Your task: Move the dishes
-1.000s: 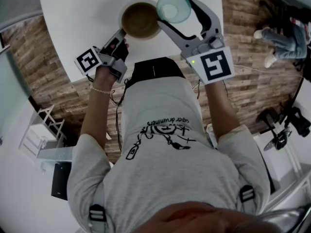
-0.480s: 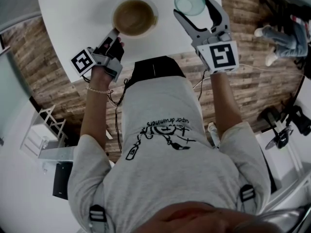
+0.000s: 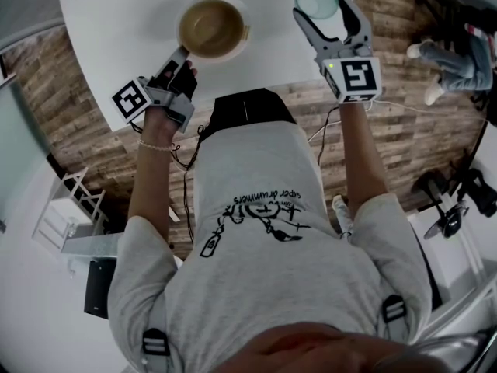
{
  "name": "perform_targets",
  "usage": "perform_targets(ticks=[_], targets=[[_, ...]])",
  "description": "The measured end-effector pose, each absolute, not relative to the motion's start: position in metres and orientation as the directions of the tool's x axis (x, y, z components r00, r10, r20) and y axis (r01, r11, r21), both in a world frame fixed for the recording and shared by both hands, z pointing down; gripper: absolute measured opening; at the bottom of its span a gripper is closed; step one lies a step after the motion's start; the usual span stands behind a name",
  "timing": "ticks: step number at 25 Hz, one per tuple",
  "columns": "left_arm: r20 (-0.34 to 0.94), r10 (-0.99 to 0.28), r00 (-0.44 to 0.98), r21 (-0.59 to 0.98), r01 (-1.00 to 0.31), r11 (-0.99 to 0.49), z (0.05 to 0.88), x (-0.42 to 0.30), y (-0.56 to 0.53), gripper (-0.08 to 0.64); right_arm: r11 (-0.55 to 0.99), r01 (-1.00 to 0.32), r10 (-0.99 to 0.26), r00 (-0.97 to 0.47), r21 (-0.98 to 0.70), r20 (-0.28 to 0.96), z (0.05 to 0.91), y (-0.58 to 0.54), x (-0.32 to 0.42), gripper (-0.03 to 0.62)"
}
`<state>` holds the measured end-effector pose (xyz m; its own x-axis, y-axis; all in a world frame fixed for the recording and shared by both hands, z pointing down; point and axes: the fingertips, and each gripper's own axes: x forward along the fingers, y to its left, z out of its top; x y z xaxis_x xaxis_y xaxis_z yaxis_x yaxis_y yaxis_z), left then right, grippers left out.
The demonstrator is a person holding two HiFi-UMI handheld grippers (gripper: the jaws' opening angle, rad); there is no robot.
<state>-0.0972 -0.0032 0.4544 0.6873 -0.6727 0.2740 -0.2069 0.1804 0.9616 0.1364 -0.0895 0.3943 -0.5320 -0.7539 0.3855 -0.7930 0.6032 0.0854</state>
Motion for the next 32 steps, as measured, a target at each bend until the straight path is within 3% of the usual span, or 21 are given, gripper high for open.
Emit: perform_targets(ticks=[32], targets=[[0.289, -0.672, 0.682, 0.957, -0.207, 0.201, 0.462, -0.100, 0.000, 0.015, 0.572, -0.820, -0.749, -0.507, 0.030, 0.427, 0.467, -0.104, 0.157, 0.364]])
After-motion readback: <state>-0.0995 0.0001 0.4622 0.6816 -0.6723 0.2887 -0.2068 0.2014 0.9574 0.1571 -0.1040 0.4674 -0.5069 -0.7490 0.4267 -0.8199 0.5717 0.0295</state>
